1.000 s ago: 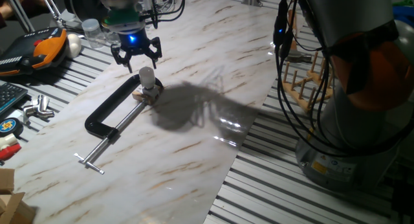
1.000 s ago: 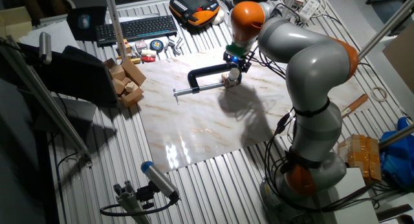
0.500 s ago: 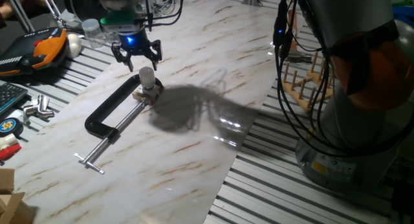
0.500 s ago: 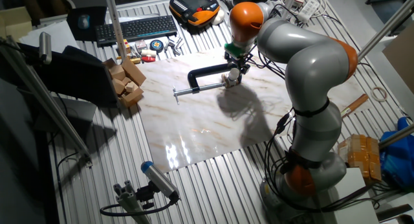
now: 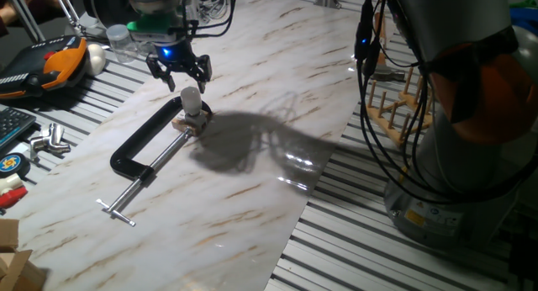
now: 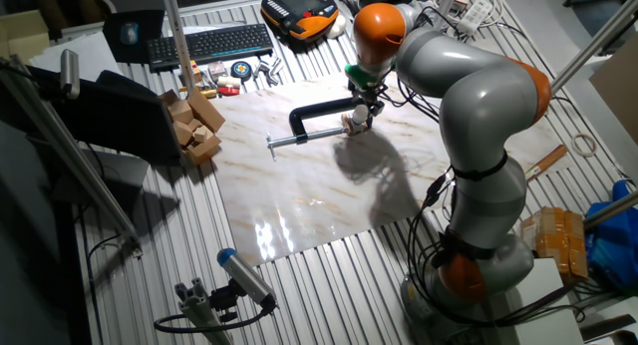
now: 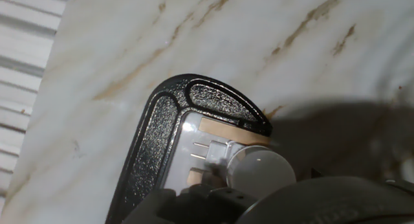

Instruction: Take out the light bulb by rotating it

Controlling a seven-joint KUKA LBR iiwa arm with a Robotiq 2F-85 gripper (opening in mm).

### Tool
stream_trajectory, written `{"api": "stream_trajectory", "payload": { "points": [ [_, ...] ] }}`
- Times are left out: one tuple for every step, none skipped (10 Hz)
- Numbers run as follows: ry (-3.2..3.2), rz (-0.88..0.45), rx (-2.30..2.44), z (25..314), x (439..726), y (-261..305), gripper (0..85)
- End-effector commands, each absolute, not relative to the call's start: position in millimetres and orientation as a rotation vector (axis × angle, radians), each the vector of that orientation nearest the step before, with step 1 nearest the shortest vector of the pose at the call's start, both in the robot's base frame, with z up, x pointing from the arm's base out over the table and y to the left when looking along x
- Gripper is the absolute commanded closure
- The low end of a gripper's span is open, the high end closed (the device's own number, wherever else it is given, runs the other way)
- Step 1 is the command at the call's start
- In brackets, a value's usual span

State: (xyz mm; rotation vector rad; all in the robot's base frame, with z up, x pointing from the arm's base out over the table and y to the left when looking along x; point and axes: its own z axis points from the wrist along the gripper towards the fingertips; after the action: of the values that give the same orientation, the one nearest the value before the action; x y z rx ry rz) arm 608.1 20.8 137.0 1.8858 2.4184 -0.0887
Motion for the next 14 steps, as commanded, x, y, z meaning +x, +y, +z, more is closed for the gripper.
{"api": "stream_trajectory", "payload": {
  "points": [
    [0.716, -0.142, 3.034, 136.9, 608.0, 20.8, 17.0],
    [0.720, -0.138, 3.037, 136.5, 608.0, 20.6, 17.0],
    [0.723, -0.137, 3.041, 136.1, 607.9, 20.5, 17.0],
    [0.727, -0.133, 3.045, 136.0, 608.0, 20.3, 17.0],
    [0.726, -0.129, 3.050, 135.6, 608.2, 20.2, 17.0],
    [0.719, -0.127, 3.059, 135.2, 608.3, 20.2, 17.0],
    [0.701, -0.126, 3.066, 135.1, 608.2, 20.2, 0.0],
    [0.697, -0.126, 3.068, 135.0, 608.2, 20.1, 0.0],
    [0.695, -0.127, 3.070, 135.0, 608.2, 20.0, 0.0],
    [0.693, -0.129, 3.072, 135.2, 608.0, 20.0, 0.0],
    [0.693, -0.131, 3.074, 135.3, 608.0, 20.1, 0.0],
    [0.693, -0.134, 3.074, 135.4, 608.0, 20.1, 0.0],
    [0.693, -0.139, 3.073, 135.5, 608.1, 20.2, 0.0],
    [0.693, -0.141, 3.073, 135.4, 608.1, 20.2, 0.0]
  ]
}}
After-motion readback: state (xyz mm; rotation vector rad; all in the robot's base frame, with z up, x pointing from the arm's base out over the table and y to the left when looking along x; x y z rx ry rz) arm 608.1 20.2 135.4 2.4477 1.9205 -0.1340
